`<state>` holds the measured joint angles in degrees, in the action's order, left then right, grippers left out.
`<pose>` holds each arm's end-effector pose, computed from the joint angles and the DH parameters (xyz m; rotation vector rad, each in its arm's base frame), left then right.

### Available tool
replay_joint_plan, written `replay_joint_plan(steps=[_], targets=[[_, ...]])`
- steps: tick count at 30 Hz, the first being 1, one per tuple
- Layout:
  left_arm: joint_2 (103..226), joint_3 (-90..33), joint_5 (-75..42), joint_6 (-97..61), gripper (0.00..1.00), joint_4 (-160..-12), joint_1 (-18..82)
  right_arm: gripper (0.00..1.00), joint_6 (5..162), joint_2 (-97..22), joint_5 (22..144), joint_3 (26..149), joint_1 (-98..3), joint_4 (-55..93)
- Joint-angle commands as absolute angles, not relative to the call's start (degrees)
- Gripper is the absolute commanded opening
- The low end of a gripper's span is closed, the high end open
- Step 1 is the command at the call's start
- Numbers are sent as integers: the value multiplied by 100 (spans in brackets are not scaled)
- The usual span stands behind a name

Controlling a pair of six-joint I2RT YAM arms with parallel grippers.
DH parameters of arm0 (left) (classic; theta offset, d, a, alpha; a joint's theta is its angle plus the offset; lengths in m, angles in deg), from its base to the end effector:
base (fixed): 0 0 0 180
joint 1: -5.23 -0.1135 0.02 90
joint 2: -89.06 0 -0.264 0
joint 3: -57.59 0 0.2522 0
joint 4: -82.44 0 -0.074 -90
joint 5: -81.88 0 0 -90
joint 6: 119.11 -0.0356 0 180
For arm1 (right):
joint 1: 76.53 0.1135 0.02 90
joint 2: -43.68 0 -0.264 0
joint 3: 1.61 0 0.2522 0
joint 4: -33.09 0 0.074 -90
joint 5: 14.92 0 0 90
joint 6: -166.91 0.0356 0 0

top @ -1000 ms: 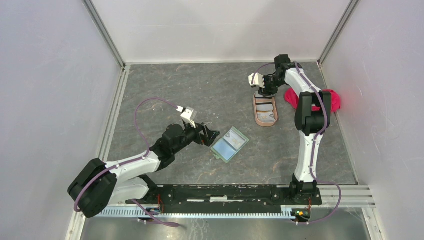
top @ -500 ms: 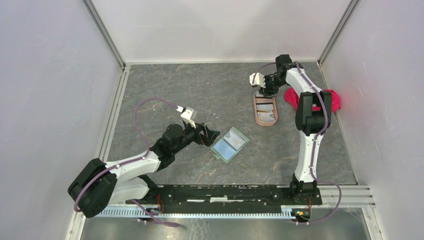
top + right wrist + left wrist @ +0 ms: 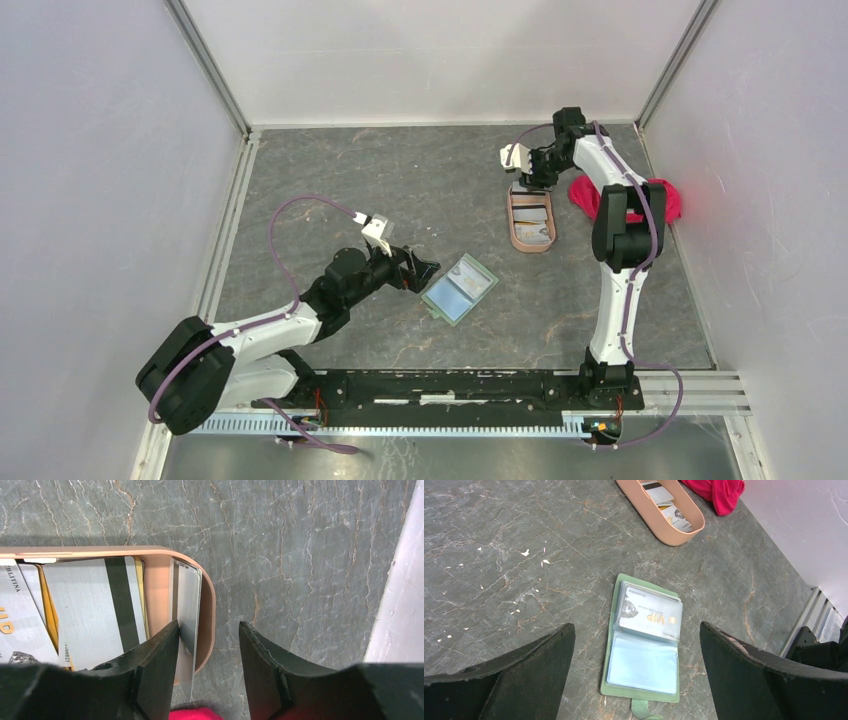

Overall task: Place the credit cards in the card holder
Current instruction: Pick up the credit card from the storage box.

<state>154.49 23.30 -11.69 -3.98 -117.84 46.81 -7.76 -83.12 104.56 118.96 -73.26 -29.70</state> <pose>0.1733 -0.1567 0.2025 0.3115 1.8225 -0.8879 0.4647 0.0441 0.1995 -1.8441 1.7342 0.1990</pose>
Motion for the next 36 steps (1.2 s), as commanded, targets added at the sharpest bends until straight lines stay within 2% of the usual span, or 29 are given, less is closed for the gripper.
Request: replay_joint_plan(steps=[1,10,13,17,24,36], targets=[[15470,2217,-1234,-388,100,-12075,4653,53,-913,-7905,10625,12149,-7361,-3090],[15515,2212,-1243,-388,100,-12101,4653,48,-1009,-7895,10685,12107,-7363,-3241],[15528,2212,-1243,-388,100,-12111,4653,40,-1071,-7887,10713,12088,-7363,-3322],[15561,2212,-1251,-380,100,-12138,4653,22,-1166,-7829,10725,11972,-7361,-3375],[15570,2221,-1258,-362,100,-12154,4653,15,-1159,-7735,10752,11885,-7362,-3360],[15517,2239,-1287,-344,100,-12160,4653,11,-1257,-7632,10872,11886,-7365,-3747]])
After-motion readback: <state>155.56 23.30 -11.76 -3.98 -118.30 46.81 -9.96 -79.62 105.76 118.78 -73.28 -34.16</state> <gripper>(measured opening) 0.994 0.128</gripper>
